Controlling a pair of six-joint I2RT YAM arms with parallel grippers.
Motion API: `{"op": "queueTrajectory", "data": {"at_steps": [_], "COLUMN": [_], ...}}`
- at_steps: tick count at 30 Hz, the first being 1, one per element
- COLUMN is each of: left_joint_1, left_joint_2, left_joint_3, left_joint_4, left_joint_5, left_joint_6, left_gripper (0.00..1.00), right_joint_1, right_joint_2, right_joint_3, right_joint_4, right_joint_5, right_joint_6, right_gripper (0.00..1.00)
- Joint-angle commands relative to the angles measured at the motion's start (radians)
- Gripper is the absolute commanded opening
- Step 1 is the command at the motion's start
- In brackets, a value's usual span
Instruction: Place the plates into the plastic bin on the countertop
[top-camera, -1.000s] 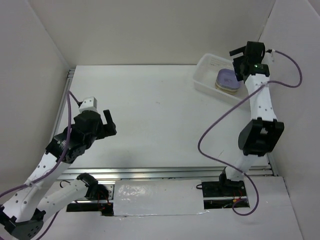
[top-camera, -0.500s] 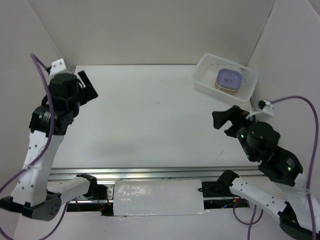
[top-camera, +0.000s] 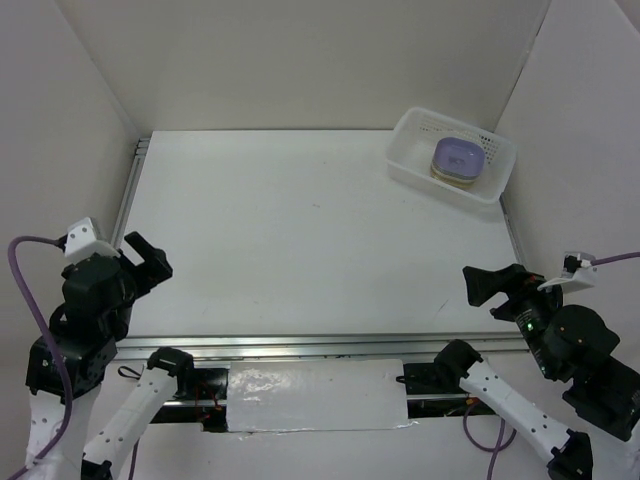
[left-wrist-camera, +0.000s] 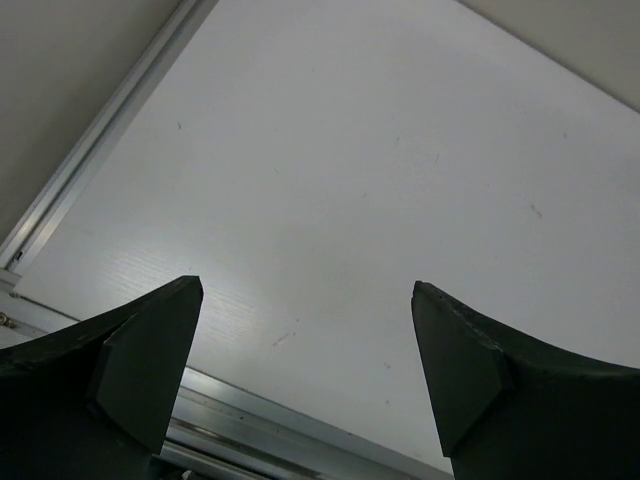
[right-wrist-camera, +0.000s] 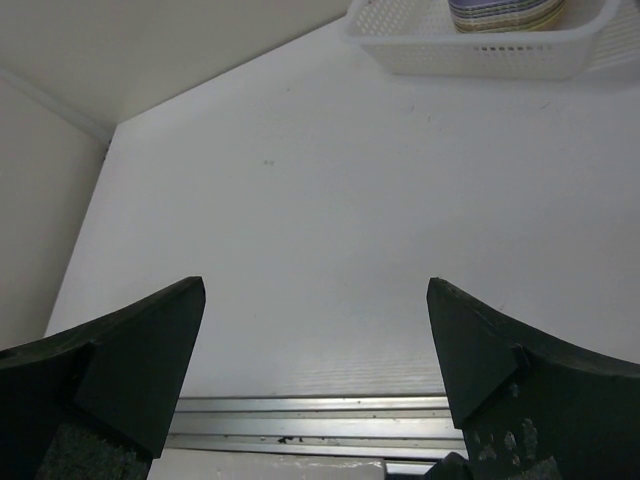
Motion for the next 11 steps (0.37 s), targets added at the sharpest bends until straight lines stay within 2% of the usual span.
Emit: {"op": "queueTrajectory", "data": {"at_steps": [1,11], "left_joint_1": [0.005,0.004], "left_joint_2": [-0.019,-0.019], "left_joint_3": [-0.038,-0.078], "left_joint_4": [-0.037,-0.034], "left_joint_5": [0.025,0.036], "left_joint_6": [-0.035,-0.050], "left_gripper": [0.99,0.99], "right_joint_1": [-0.032,-0.058], "right_joint_2": [0.014,0.041], "right_joint_3": [-0.003,-0.017], "right_joint_4": [-0.005,0.025], "right_joint_5": [-0.025,-0.078], "right_joint_6": [-0.062,-0.070], "right_gripper": [1.00,1.00]}}
